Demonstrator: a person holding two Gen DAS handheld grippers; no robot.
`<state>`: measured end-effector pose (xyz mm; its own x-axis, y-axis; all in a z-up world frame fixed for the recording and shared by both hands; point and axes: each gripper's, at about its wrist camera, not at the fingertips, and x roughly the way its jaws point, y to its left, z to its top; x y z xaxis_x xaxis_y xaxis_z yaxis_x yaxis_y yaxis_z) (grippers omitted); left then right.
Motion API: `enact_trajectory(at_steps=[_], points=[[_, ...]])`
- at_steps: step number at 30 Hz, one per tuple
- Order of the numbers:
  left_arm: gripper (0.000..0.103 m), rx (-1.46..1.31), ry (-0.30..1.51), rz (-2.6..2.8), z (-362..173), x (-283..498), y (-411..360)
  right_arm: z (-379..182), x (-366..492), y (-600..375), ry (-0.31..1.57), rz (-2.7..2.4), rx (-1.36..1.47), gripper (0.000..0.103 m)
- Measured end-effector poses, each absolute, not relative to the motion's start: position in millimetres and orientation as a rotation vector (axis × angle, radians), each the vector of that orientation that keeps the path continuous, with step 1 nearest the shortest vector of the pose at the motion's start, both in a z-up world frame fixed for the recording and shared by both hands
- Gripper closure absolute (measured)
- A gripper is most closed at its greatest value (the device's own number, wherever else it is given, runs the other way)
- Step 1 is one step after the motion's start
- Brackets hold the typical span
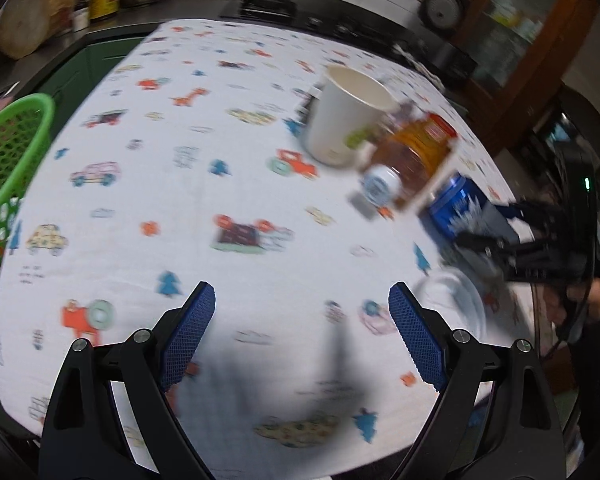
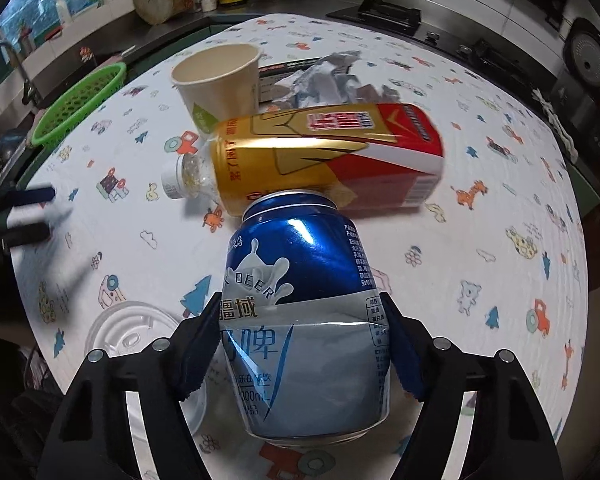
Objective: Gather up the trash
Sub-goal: 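Grasp the white plastic lid with the left gripper, then lift the white lid with the left gripper while the right lifts the beer can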
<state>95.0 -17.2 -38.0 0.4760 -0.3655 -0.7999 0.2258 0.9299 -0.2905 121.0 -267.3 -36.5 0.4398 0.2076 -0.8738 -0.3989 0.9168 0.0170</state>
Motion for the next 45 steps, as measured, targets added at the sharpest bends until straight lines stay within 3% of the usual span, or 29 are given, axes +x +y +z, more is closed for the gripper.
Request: enact_trajectory(at_steps=[8, 24, 45], points=[[0.006, -0.065, 1.042, -0.489, -45.0, 77.2, -66.1, -25.8, 106.2, -294.5, 1.023, 0.358, -0.139, 0.031], [0.005, 0.277, 1.021, -0.601, -56.5, 49.0, -159.8, -19.6, 82.9, -331.8, 0.973, 0.339, -0.060, 0.031], [0.005, 0.217, 1.083, -0.636, -64.0, 83.8, -157.7, -26.5, 83.5, -332.8, 0.974, 0.353, -0.040, 0.031]])
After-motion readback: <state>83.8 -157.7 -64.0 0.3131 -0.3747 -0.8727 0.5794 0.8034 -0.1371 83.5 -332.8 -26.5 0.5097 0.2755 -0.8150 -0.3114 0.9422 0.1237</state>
